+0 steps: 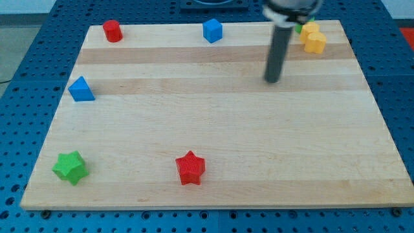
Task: Move the green circle close to the green star
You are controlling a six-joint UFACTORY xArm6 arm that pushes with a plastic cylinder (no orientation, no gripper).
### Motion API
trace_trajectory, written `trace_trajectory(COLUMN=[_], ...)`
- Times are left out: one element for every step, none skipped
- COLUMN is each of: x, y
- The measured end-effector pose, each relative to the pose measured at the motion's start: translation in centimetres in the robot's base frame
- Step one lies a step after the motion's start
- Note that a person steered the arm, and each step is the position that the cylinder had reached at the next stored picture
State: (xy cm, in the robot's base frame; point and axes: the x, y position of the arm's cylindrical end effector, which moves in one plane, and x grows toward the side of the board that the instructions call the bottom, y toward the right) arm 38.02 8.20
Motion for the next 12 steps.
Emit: trace_trajectory(x=[3.5,6.3,6.8,12.5,21.5,23.6,21.5,18.6,14.6,10.6,7.4,6.7], y=[-7.2,-16.8,-26.8,-34.6,-35.7,-34.7,-32.4,-31.0,-30.5,-30.5,-29.5,-24.4])
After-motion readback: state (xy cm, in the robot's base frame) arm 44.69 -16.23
